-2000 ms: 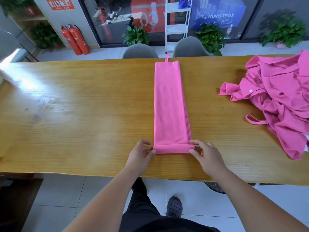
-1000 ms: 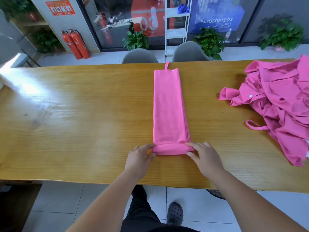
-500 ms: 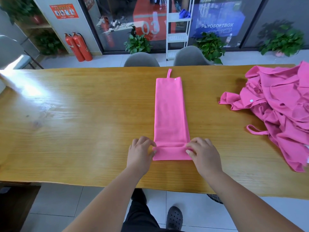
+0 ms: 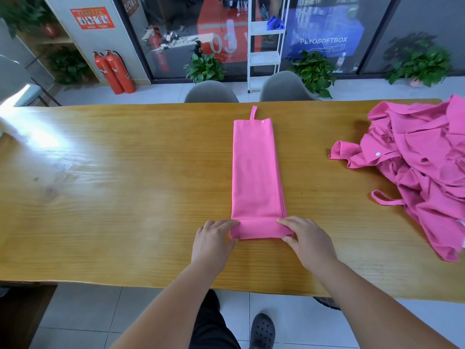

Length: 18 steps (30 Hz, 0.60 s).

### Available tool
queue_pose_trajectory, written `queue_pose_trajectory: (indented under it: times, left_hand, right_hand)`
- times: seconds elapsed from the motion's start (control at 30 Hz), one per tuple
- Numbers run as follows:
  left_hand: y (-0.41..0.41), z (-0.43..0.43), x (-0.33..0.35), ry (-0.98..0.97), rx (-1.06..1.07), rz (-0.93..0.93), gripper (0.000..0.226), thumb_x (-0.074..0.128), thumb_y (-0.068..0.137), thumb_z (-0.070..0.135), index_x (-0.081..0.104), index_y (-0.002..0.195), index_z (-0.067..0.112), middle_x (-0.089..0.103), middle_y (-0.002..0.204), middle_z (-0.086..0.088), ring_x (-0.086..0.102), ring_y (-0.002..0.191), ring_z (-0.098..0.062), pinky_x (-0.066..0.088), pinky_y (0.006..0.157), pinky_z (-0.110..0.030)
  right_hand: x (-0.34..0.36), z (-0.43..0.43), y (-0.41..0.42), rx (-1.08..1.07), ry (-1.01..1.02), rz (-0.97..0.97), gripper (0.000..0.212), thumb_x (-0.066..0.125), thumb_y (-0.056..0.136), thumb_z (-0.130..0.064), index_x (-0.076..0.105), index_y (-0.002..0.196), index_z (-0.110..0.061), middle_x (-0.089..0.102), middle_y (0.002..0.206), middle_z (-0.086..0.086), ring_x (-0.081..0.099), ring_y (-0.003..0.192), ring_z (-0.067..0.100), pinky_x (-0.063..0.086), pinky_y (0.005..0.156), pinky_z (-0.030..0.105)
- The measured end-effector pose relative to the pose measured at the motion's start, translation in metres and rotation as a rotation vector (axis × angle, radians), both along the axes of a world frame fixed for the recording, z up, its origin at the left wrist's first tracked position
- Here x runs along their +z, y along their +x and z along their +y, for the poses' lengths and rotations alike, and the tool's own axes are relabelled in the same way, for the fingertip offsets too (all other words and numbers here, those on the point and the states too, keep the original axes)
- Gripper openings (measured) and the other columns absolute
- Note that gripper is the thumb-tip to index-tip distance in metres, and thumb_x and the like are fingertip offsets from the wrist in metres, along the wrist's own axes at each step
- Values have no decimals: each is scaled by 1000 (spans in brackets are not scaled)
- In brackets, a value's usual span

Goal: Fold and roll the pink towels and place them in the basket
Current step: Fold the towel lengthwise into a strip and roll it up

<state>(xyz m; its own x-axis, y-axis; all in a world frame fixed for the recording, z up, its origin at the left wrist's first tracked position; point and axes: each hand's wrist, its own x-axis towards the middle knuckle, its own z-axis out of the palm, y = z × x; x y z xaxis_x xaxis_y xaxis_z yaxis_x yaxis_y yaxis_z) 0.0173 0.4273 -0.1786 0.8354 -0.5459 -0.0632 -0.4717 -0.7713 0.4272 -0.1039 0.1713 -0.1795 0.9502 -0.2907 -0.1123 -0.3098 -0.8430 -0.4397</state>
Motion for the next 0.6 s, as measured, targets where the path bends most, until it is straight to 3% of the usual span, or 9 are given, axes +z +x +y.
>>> queue_pose_trajectory:
  times: [0.1,0.2,0.33,0.47,0.6]
  left_hand:
    - [9,7,3,-93,79,261,43,72,96,48,58,137,50,62,104,21,56,97,-5,47,82,-31]
    - [15,22,-1,-145,38,387,40,71,94,56,62,132,47,65,112,27,58,92,-1,49,78,-27]
    - [17,30,4,-76,-7,482,38,66,98,57,70,128,34,67,102,25,57,80,1,42,68,-17]
    - [19,20,7,-10,6,260,36,64,97,60,65,126,39,56,114,21,49,111,-14,47,91,-35]
    - [15,-1,12,-62,-29,-69,11,73,98,32,72,109,34,63,113,19,51,106,-16,44,87,-34]
  right_hand:
    - [3,-10,1,-23,261,38,45,72,98,-36,60,139,-51,57,128,-35,60,103,1,54,88,32]
    - [3,-17,-6,-37,422,80,41,75,96,-38,64,134,-50,62,118,-31,62,103,-1,53,93,30]
    - [10,-17,-10,-66,546,178,31,74,97,-41,68,127,-47,65,95,-28,62,85,-1,45,74,17]
    - [14,-12,-4,-99,348,88,25,74,95,-44,68,119,-45,58,106,-28,55,84,-4,43,70,21]
    - [16,5,2,-51,33,-108,10,74,96,-34,73,100,-42,58,107,-26,54,90,1,42,64,22]
